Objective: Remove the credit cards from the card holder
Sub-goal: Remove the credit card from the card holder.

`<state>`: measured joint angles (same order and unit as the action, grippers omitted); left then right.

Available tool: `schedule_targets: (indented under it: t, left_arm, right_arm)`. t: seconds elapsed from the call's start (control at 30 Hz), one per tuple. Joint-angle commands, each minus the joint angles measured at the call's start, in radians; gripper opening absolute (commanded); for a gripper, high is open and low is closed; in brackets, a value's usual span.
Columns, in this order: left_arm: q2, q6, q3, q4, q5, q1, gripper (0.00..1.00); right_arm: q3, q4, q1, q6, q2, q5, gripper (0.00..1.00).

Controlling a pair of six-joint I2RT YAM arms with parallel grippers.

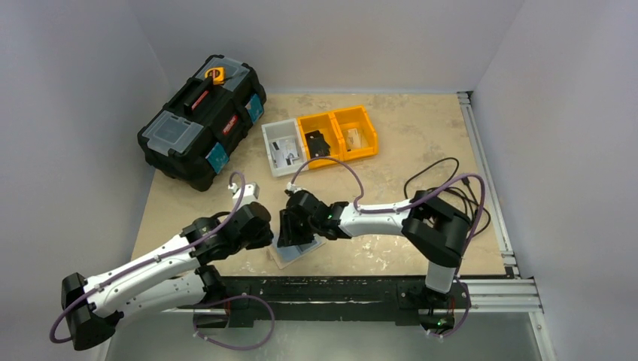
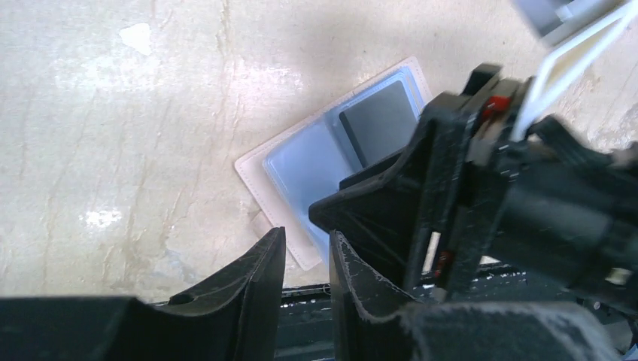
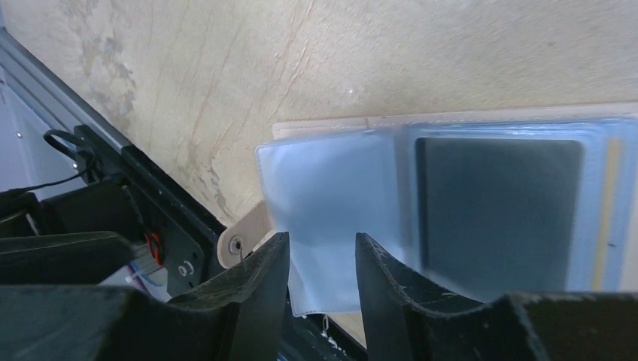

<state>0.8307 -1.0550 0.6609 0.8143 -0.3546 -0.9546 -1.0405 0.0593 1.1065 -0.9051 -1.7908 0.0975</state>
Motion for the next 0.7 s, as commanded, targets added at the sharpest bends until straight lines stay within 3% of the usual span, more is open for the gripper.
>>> schedule_targets:
  t: [0.0, 0.2, 0.5, 0.67]
  left_arm:
    - [-0.036, -0.033, 0.045, 0.093, -0.065, 0.008, 0.27]
    - [0.015, -0.024, 0.046, 0.021, 0.011, 0.019, 0.27]
    - [0.124, 0.032, 0.095, -0.065, 0.076, 0.047, 0.27]
    - [0.301, 0.115, 0.180, -0.129, 0.128, 0.028, 0.36]
  right_arm:
    - [-0.043, -0.050, 0.030, -0.020, -0.053, 0.039, 0.37]
    - [-0.053, -0.046, 0.039, -0.031, -0.082, 0.063, 0.33]
    - [0.103, -0.008, -0.054, -0.065, 0.211, -0.070, 0.34]
    - [0.248, 0.014, -0.173, -0.072, 0.393, -0.097, 0.36]
